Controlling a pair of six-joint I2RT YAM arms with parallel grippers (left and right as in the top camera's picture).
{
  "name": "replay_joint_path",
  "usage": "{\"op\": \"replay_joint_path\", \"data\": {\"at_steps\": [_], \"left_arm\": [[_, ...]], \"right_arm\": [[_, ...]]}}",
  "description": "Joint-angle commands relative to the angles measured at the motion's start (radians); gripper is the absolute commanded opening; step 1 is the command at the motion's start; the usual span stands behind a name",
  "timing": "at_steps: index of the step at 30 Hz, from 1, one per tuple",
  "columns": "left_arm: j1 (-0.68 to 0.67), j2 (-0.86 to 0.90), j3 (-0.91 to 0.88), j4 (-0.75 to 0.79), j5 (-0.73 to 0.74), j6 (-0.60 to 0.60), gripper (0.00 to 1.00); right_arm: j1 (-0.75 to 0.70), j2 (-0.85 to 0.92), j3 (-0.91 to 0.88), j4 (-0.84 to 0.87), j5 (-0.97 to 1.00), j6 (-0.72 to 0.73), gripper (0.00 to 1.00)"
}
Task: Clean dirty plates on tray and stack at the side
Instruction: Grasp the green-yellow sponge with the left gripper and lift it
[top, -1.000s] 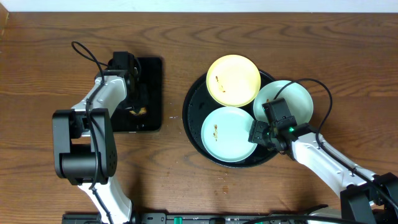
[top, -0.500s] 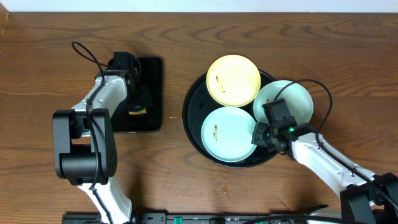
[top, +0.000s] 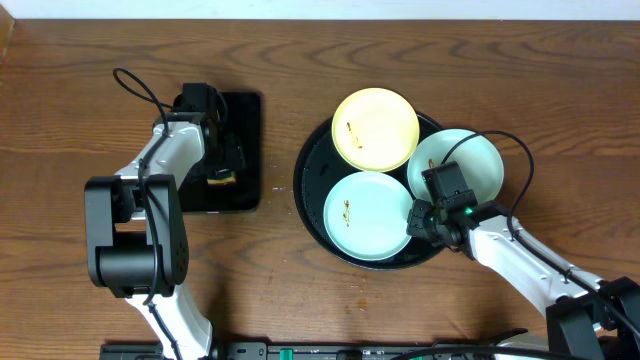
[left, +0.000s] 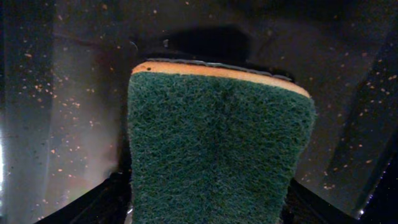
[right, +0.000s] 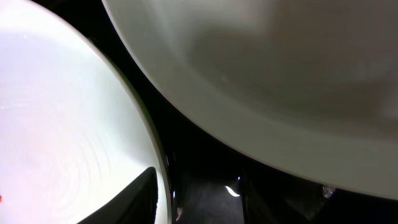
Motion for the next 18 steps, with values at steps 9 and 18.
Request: {"op": "replay_joint_path", "data": {"at_steps": [9, 18], "left_arm": [[0.004, 0.029, -0.034, 0.045, 0.02, 0.019, 0.74], [0.004, 0.029, -0.035, 0.049, 0.02, 0.032, 0.69]], "right_arm": [[0.099, 0.047, -0.01, 0.066, 0.037, -0.003, 0.28], [0.112, 0.053, -0.01, 0.075, 0.043, -0.003, 0.16]]}}
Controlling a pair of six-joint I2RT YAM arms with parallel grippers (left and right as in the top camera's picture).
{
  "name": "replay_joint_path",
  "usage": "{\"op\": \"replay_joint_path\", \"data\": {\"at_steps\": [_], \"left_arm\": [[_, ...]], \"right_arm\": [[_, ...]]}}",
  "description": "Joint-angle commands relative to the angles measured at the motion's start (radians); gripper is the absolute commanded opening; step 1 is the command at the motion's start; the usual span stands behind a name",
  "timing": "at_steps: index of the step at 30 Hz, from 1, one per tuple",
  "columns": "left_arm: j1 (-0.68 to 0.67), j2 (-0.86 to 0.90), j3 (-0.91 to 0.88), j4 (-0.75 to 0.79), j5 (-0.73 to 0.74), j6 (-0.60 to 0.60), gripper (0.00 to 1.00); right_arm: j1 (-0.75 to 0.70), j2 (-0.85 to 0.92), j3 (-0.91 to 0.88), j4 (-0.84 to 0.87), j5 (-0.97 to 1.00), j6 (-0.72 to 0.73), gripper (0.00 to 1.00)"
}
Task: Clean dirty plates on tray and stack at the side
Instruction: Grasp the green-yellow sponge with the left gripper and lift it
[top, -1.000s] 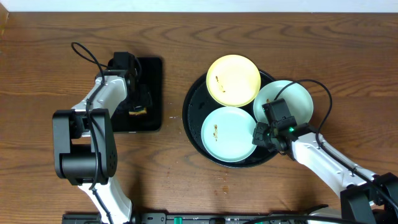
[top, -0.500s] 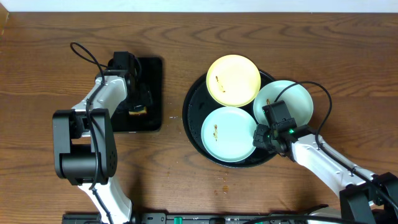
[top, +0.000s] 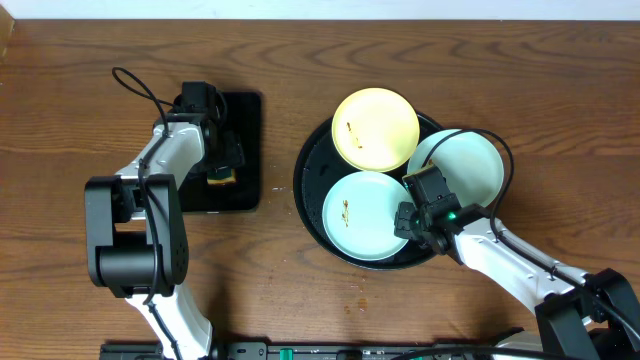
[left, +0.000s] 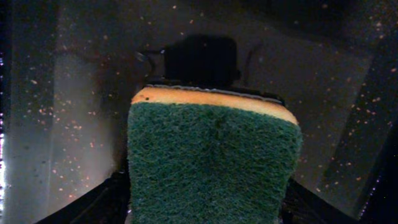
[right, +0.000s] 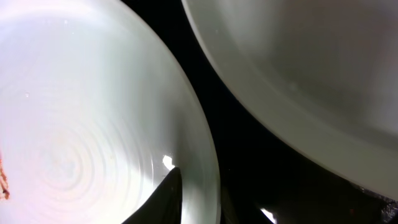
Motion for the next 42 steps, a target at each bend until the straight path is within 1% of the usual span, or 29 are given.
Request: {"op": "replay_joint_path", "data": {"at_steps": [1, 2, 4, 5, 6, 11, 18, 20, 23, 25, 26, 28, 30, 33, 40, 42], "left_arm": [[0.004, 0.029, -0.029, 0.0, 0.021, 0.037, 0.65], [0.004, 0.029, -0.029, 0.004, 0.021, 0.052, 0.54], [0.004, 0.029, -0.029, 0.013, 0.022, 0.075, 0.23], [0.004, 0.027, -0.029, 0.018, 0.022, 0.091, 0.09], [0.004, 0.024, -0.029, 0.023, 0.022, 0.102, 0.08], [0.004, -0.043, -0.02, 0.033, 0.022, 0.122, 0.07], [0.004, -0.258, -0.02, 0.078, 0.021, 0.122, 0.08], [0.004, -0.323, -0.021, 0.089, 0.021, 0.122, 0.07], [0.004, -0.387, -0.021, 0.088, 0.011, 0.122, 0.07], [0.004, -0.411, -0.024, 0.082, -0.016, 0.122, 0.07], [0.004, -0.418, -0.026, 0.082, -0.037, 0.122, 0.07], [0.004, -0.418, -0.026, 0.082, -0.068, 0.123, 0.07], [0.004, -0.412, -0.027, 0.082, -0.069, 0.126, 0.07], [0.004, -0.409, -0.027, 0.082, -0.068, 0.126, 0.08], [0.004, -0.409, -0.027, 0.078, -0.068, 0.113, 0.07], [0.004, -0.409, -0.027, 0.079, -0.068, 0.114, 0.08]], "right_arm": [[0.014, 0.021, -0.008, 0.002, -0.002, -0.003, 0.15], [0.014, 0.021, -0.008, 0.003, -0.002, -0.003, 0.14], [0.014, 0.021, -0.008, 0.005, -0.002, -0.004, 0.11], [0.014, 0.021, -0.008, 0.005, -0.002, -0.004, 0.09], [0.013, 0.02, -0.007, 0.005, -0.002, -0.004, 0.07], [0.013, 0.018, -0.007, 0.012, -0.002, -0.004, 0.01], [0.013, 0.018, -0.007, 0.013, -0.002, -0.005, 0.02], [0.013, 0.018, -0.007, 0.014, -0.002, -0.005, 0.08], [0.013, 0.018, -0.006, 0.019, -0.002, -0.005, 0.14], [0.013, 0.018, -0.006, 0.02, -0.002, -0.005, 0.23], [0.013, 0.019, -0.006, 0.02, -0.002, -0.005, 0.31], [0.013, 0.018, -0.007, 0.02, -0.002, -0.005, 0.4], [0.013, 0.019, -0.006, 0.02, -0.002, -0.009, 0.47], [0.013, 0.019, -0.007, 0.02, -0.002, -0.009, 0.5], [0.013, 0.019, -0.007, 0.021, -0.002, -0.009, 0.51], [0.013, 0.018, -0.006, 0.02, -0.002, -0.008, 0.5]]}}
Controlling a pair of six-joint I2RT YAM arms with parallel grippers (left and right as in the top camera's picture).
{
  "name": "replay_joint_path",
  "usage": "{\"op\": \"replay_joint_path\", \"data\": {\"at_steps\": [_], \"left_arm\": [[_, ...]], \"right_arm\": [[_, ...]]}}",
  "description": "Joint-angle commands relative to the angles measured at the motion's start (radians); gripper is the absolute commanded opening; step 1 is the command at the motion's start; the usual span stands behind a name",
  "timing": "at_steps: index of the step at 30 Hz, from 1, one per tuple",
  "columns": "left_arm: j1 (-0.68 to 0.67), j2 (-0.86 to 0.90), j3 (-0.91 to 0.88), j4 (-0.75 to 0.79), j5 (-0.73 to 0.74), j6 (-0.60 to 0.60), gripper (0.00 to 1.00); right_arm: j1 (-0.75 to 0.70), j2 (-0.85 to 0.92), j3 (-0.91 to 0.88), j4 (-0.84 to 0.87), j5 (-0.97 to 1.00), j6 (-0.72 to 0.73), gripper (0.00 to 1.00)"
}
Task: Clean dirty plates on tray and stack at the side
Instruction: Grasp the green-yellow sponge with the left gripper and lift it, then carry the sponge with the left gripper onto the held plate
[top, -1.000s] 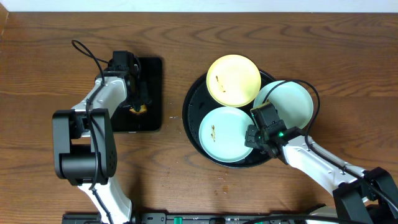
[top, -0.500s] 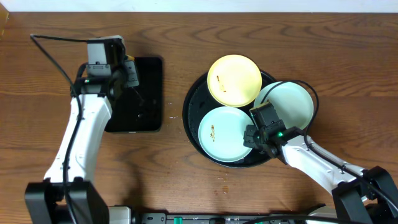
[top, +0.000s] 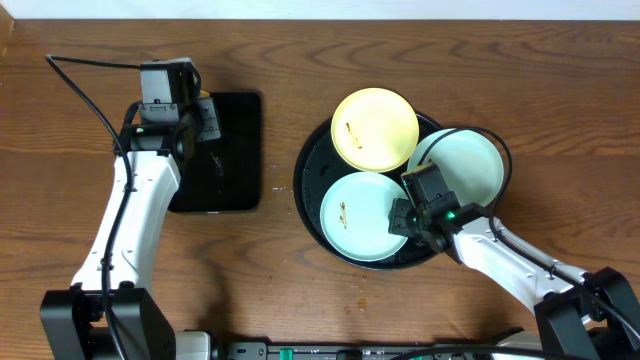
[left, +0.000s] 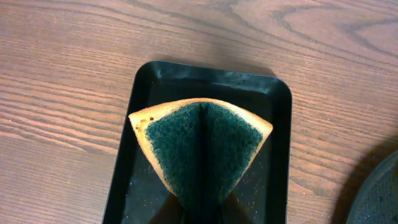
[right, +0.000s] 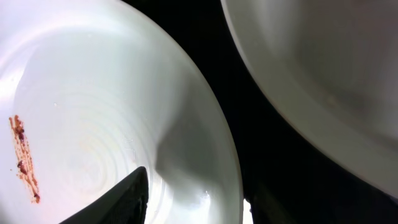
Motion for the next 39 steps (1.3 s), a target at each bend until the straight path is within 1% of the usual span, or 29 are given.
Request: {"op": "replay_joint_path", "data": {"at_steps": [1, 6, 10, 12, 16, 18, 20, 23, 30, 35, 39], "left_arm": [[0.002, 0.004, -0.002, 0.0, -0.014, 0.006, 0.07], [0.002, 0.004, -0.002, -0.009, -0.006, 0.005, 0.08], [0.002, 0.004, -0.002, -0.024, 0.005, -0.039, 0.07], [0.005, 0.004, 0.004, -0.039, 0.08, -0.038, 0.08], [0.003, 0.004, 0.032, -0.085, 0.232, 0.013, 0.08], [-0.003, 0.004, 0.045, -0.109, 0.269, 0.016, 0.08], [-0.021, 0.004, 0.053, -0.134, 0.29, 0.022, 0.07], [-0.074, 0.004, 0.053, -0.172, 0.309, 0.027, 0.07], [-0.29, 0.012, 0.048, -0.193, 0.309, 0.026, 0.07], [-0.434, 0.074, 0.047, -0.18, 0.258, 0.029, 0.07], [-0.499, 0.148, 0.047, -0.158, 0.246, 0.03, 0.07]], "right_arm": [[0.013, 0.013, -0.012, -0.016, 0.032, -0.005, 0.5], [0.013, 0.013, -0.013, -0.016, 0.032, -0.005, 0.5], [0.013, 0.013, -0.012, -0.015, 0.032, -0.005, 0.51], [0.013, 0.013, -0.012, -0.015, 0.032, -0.005, 0.5], [0.013, 0.013, -0.013, -0.015, 0.032, -0.005, 0.46], [0.013, 0.013, -0.013, -0.015, 0.032, -0.005, 0.43], [0.013, 0.013, -0.012, -0.014, 0.032, -0.005, 0.42], [0.013, 0.013, -0.012, -0.014, 0.032, -0.005, 0.38], [0.013, 0.013, -0.012, -0.013, 0.032, -0.005, 0.25], [0.013, 0.013, -0.013, -0.014, 0.032, -0.005, 0.22], [0.013, 0.013, -0.012, -0.014, 0.032, -0.013, 0.22]]}}
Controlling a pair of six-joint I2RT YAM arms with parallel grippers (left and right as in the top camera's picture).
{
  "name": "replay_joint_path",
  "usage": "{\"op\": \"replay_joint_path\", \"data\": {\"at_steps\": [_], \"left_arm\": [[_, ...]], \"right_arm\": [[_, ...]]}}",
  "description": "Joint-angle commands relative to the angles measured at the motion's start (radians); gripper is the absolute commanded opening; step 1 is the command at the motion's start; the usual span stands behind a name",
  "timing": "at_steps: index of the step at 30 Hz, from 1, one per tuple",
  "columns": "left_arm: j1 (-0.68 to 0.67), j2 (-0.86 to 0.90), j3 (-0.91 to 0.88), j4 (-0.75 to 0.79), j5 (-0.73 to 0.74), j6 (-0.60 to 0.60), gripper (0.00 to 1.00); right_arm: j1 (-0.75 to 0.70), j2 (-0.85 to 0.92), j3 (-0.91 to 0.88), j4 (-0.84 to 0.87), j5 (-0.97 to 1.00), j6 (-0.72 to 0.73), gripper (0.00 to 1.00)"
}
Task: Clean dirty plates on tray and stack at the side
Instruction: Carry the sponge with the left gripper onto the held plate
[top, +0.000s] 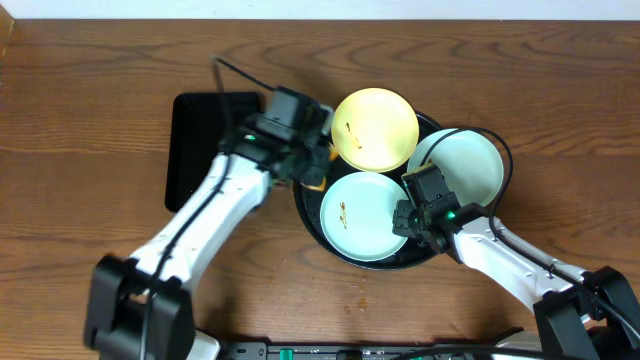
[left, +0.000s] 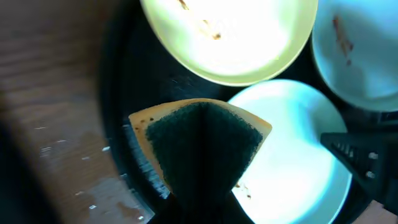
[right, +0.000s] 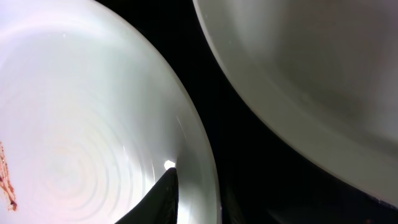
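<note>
A round black tray carries three plates: a yellow plate with brown smears, a light blue plate with a small smear, and a pale green plate. My left gripper is shut on a folded green-and-yellow sponge, which hangs over the tray's left part, between the yellow plate and the blue plate. At the blue plate's right rim my right gripper is shut, with one finger lying on top of the plate.
A black rectangular tray lies on the wooden table left of the round tray. The pale green plate sits close beside my right gripper. A few crumbs dot the wood in front of the round tray.
My left gripper has moved right with the sponge, from above the rectangular tray to over the round tray's left side. My right gripper's finger stands closer in on the blue plate's rim.
My left gripper was down in the rectangular tray, shut on the sponge, with the right gripper between the blue and green plates. Then the right finger lay on the blue plate's rim. Later the sponge hung above the rectangular tray, and now it is over the plates.
</note>
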Motion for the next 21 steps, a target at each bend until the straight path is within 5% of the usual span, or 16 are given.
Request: {"op": "replay_joint_path", "data": {"at_steps": [1, 21], "left_arm": [[-0.04, 0.073, 0.024, 0.009, -0.028, 0.01, 0.08], [-0.158, 0.235, 0.021, 0.031, -0.058, 0.107, 0.08]], "right_arm": [[0.013, 0.011, -0.011, -0.002, 0.003, -0.02, 0.22], [0.013, 0.011, -0.011, -0.001, 0.002, -0.019, 0.11]]}}
